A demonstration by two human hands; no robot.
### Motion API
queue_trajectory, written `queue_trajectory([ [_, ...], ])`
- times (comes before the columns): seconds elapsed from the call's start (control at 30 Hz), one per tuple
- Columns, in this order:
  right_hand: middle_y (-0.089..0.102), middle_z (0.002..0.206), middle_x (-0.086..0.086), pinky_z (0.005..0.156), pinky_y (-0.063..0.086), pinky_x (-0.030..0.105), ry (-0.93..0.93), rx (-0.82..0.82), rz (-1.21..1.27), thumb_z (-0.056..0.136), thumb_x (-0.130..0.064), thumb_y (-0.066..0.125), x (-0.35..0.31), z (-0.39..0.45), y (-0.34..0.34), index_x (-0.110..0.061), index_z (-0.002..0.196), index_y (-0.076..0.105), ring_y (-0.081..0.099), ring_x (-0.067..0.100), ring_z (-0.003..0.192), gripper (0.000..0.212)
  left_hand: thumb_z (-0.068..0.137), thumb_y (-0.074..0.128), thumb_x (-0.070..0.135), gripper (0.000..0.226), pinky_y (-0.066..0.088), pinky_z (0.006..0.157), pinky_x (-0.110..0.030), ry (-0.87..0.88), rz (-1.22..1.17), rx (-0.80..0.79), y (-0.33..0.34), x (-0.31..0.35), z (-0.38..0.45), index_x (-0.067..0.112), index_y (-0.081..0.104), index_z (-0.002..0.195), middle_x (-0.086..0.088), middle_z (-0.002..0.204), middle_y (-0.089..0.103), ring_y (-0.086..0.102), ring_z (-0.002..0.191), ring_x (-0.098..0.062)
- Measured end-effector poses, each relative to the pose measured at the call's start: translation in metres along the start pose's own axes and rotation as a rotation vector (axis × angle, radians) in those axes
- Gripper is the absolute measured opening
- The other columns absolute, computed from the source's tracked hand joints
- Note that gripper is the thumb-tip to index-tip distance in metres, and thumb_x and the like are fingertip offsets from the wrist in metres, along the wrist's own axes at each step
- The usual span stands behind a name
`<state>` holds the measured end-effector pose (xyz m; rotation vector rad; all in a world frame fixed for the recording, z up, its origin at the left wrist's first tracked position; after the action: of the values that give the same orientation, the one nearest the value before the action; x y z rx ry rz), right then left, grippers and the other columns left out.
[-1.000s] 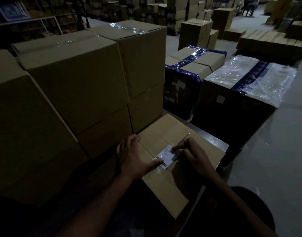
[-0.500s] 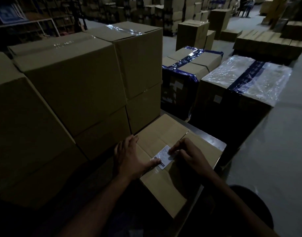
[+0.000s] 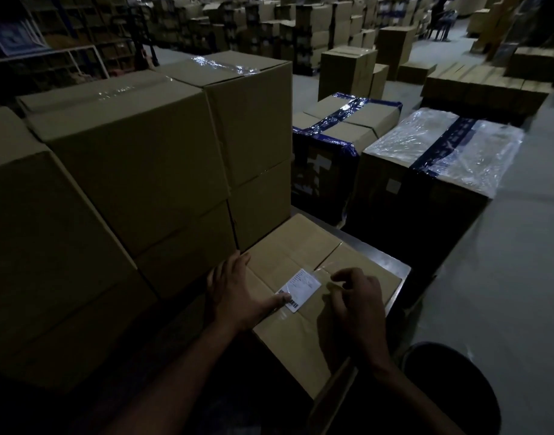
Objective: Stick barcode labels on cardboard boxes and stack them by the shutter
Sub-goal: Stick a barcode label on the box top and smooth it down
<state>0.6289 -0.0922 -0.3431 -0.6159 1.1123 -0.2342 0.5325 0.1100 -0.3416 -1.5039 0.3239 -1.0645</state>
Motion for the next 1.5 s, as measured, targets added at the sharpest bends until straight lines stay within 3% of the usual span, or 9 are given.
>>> queue_trajectory([
  [0.13,0.046,0.096,-0.022,0.087,0.046,0.044,0.009,0.052,-0.046,0.08,-0.018,0.064,-0.009,-0.037,0.006,-0.035,0.1,0.05,0.045,0.01,0.1,0.03,0.045,0.045,0.102,0.127,0.014,0.118,-0.043,-0.035,0.039,0.0,0.0,0.003,0.0,0.027,0.032,0.147,0.002,0.157,0.03,0.027,0.143,-0.02],
  [0.37,0.059,0.11,-0.007,0.083,0.028,0.032,-0.03,-0.087,-0.177,0.084,-0.025,0.063,0.012,0.002,-0.012,-0.025,0.113,0.063,0.048,0.015,0.107,0.03,0.041,0.028,0.105,0.127,0.027,0.108,-0.05,-0.212,0.166,-0.019,-0.009,0.021,-0.03,0.019,0.042,0.132,-0.006,0.143,0.042,0.034,0.133,-0.029],
  [0.5,0.06,0.111,-0.005,0.086,0.035,0.033,-0.054,-0.261,-0.209,0.087,-0.033,0.064,0.022,0.039,-0.025,-0.028,0.114,0.066,0.052,0.016,0.109,0.028,0.056,0.055,0.092,0.098,0.027,0.107,-0.046,-0.245,0.066,-0.06,-0.015,0.024,-0.025,0.022,0.042,0.124,-0.005,0.138,0.043,0.034,0.132,-0.026],
  [0.6,0.059,0.113,-0.004,0.079,0.027,0.028,-0.112,-0.327,-0.268,0.087,-0.035,0.063,0.016,0.049,-0.022,-0.031,0.116,0.066,0.052,0.017,0.11,0.029,0.052,0.07,0.085,0.117,0.028,0.109,-0.047,-0.189,-0.028,-0.106,-0.017,0.031,-0.013,0.023,0.03,0.144,-0.006,0.148,0.032,0.029,0.137,-0.027],
  [0.73,0.058,0.107,-0.006,0.077,0.028,0.032,-0.157,-0.401,-0.323,0.08,-0.049,0.051,0.012,0.055,-0.018,-0.041,0.113,0.066,0.051,0.016,0.107,0.037,0.032,0.056,0.099,0.149,0.03,0.113,-0.049,-0.136,-0.088,-0.228,-0.007,0.032,-0.011,0.028,0.01,0.154,0.001,0.161,0.01,0.02,0.146,-0.024],
  [1.0,0.046,0.08,-0.02,0.07,0.03,0.022,-0.203,-0.431,-0.307,0.085,-0.05,0.061,0.008,0.057,-0.022,-0.038,0.1,0.073,0.052,0.01,0.094,0.023,0.034,0.055,0.099,0.143,0.033,0.112,-0.05,-0.124,-0.095,-0.138,-0.001,0.029,-0.017,0.03,0.017,0.153,0.005,0.161,0.013,0.023,0.146,-0.023],
  [1.1,0.051,0.09,-0.011,0.076,0.029,0.031,-0.17,-0.408,-0.324,0.08,-0.056,0.05,0.011,0.057,-0.018,-0.043,0.109,0.067,0.05,0.013,0.097,0.036,0.039,0.064,0.094,0.138,0.034,0.112,-0.049,-0.119,-0.103,-0.127,0.0,0.029,-0.017,0.03,0.018,0.153,0.005,0.161,0.013,0.024,0.145,-0.023],
  [1.23,0.049,0.089,-0.011,0.082,0.036,0.035,-0.18,-0.409,-0.31,0.086,-0.046,0.062,0.014,0.056,-0.017,-0.042,0.103,0.07,0.051,0.015,0.097,0.019,0.041,0.066,0.093,0.138,0.033,0.111,-0.047,-0.112,-0.104,-0.123,0.0,0.029,-0.017,0.029,0.018,0.153,0.002,0.161,0.013,0.023,0.145,-0.023],
  [1.5,0.044,0.079,-0.022,0.083,0.038,0.037,-0.203,-0.418,-0.284,0.086,-0.04,0.066,0.007,0.055,-0.022,-0.037,0.102,0.073,0.051,0.009,0.092,0.017,0.04,0.063,0.094,0.138,0.033,0.11,-0.047,-0.107,-0.101,-0.12,0.0,0.029,-0.017,0.029,0.018,0.153,0.003,0.16,0.014,0.023,0.145,-0.023],
])
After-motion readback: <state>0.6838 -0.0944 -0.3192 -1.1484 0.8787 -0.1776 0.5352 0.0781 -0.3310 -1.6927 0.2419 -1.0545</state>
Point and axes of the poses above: each hand's wrist, its own z-axis towards the middle knuckle, its own y-axis out of the palm, x = y × z, the point moved 1 cm from there along z, towards the middle knuckle
